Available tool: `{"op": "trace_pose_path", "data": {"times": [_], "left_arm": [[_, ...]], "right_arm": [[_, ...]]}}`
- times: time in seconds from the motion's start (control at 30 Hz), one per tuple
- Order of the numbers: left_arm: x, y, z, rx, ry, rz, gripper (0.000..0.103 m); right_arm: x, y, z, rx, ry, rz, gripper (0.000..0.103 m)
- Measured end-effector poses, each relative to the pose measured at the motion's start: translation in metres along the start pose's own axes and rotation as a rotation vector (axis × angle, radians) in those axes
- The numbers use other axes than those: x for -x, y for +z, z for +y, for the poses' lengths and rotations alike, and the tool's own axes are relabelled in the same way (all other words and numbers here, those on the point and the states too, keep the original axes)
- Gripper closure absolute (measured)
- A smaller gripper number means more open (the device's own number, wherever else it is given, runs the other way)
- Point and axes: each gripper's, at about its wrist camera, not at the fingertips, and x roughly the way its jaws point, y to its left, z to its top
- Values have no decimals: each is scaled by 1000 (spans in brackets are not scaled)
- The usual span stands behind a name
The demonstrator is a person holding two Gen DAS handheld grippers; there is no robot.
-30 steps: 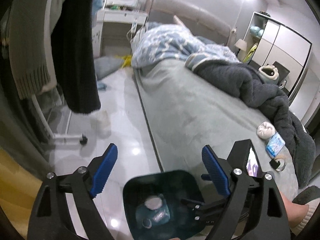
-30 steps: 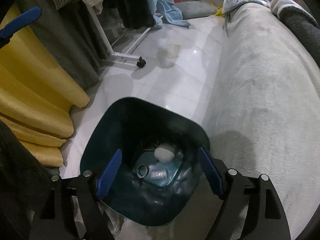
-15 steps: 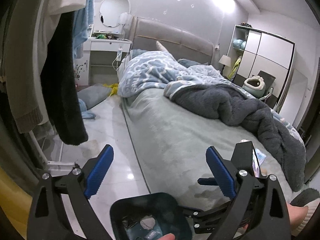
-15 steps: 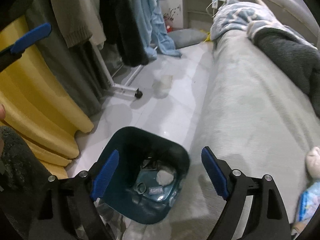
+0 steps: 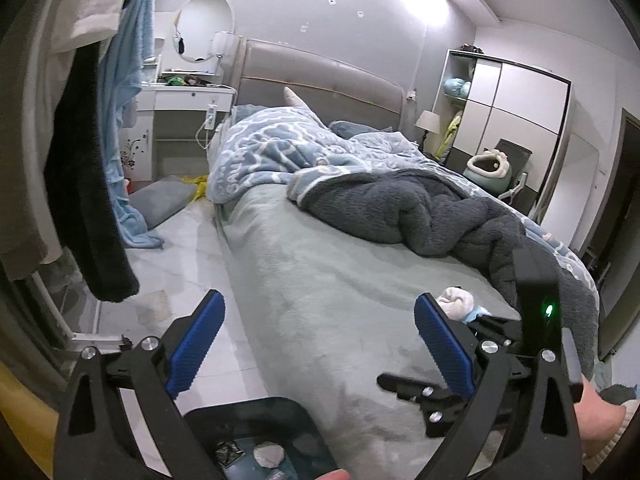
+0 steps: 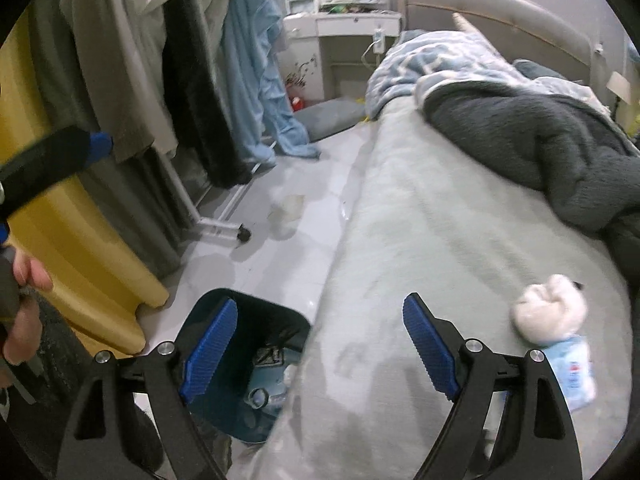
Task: Collect trash
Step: 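Move both open tools back toward the bed, then grasp the blue-printed tissue pack with the right tool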
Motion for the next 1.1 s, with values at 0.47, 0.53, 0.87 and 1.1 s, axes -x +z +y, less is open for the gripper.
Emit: {"op": "trace_pose_path", "data": {"times": [0.47,0.53,0.87,1.1], "left_arm": [[-16,-5,-44,-42,-76,22,6],[-20,-5,-52,-54,-92,29,6],[-38,-18,-94,-152,-155,74,6],[-54,-33,-127,-250,-241,128,6]], "right_arm": [[55,-13,-87,-135,-103,-90,15],[62,-17,-100,-162,-109,-102,15],[68,-43,-152,-293,-91,-88,18],[55,-58,-165,-322,-40,-39,34]]}}
